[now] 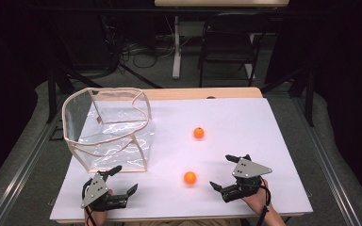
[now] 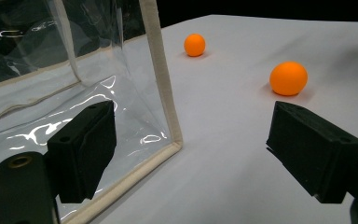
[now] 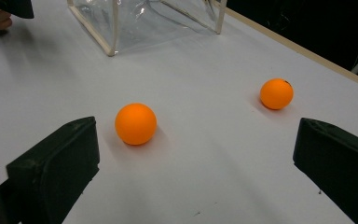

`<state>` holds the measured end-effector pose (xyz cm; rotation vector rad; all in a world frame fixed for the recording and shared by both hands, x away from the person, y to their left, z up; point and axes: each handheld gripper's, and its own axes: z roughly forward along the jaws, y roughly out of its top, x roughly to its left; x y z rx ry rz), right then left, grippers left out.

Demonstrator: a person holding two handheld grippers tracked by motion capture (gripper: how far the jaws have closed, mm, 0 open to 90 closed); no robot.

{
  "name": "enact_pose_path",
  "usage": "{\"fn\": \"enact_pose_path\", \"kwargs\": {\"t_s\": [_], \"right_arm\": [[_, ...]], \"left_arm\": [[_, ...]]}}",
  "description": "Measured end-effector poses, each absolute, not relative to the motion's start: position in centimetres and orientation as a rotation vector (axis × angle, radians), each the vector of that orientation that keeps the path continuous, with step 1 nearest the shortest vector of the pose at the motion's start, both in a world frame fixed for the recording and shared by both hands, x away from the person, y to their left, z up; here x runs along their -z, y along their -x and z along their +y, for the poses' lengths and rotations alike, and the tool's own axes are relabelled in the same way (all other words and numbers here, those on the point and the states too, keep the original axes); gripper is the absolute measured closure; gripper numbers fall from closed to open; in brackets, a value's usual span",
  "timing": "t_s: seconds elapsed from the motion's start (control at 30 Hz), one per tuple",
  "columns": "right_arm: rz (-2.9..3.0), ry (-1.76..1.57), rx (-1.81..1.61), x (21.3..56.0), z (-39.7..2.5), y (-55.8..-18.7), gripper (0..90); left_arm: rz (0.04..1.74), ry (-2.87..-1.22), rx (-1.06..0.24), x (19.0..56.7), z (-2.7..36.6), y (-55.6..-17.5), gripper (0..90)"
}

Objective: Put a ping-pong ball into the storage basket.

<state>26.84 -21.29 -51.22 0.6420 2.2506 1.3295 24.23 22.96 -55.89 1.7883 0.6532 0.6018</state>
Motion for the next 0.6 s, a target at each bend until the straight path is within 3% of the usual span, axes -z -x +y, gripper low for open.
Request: {"fn": "enact_pose_path", "kwargs": {"t_s": [0.6], "right_arm": [[2.341, -0.623, -1.297, 50.6, -18.6, -28.6, 0.0]], "left_arm": [[0.653, -1.792, -0.608, 55.9, 23.0, -24.2, 15.7]]}}
